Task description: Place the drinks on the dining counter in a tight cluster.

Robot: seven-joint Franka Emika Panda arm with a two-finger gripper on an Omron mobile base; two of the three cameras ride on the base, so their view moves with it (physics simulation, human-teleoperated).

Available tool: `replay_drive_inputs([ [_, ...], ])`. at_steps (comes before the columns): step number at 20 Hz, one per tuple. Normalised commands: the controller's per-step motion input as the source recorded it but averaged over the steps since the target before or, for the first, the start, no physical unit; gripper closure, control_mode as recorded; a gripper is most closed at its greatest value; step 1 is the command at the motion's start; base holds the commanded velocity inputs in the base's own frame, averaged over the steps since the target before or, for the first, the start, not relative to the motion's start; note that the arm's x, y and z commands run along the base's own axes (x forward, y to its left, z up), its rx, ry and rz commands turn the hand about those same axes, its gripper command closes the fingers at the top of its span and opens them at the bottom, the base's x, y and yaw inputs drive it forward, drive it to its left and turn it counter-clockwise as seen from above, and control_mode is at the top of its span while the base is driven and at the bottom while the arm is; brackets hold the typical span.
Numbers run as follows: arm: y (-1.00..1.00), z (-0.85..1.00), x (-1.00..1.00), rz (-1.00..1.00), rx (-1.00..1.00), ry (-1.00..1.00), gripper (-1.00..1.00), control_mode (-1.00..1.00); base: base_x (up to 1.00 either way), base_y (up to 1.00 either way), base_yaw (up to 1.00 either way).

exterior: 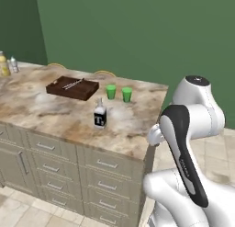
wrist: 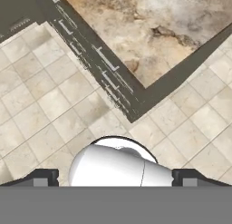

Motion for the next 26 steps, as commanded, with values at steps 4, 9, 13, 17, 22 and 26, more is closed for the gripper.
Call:
replay_drive_inputs([
  [4, 0.0, 0.0, 0.0, 0.0, 0.0, 0.0, -1.0, 1.0, 0.41, -1.0, 0.06],
  [9, 0.0, 0.0, 0.0, 0.0, 0.0, 0.0, -1.0, 1.0, 0.93, -1.0, 0.15],
  [13, 0.0, 0.0, 0.0, 0.0, 0.0, 0.0, -1.0, 1.0, 1.0, -1.0, 0.25],
  [17, 0.0, 0.0, 0.0, 0.0, 0.0, 0.0, -1.0, 1.0, 0.98, -1.0, 0.29],
  [22, 0.0, 0.0, 0.0, 0.0, 0.0, 0.0, -1.0, 1.0, 0.11, -0.99, 0.2],
  [26, 0.0, 0.0, 0.0, 0.0, 0.0, 0.0, -1.0, 1.0, 0.4, -0.99, 0.51],
])
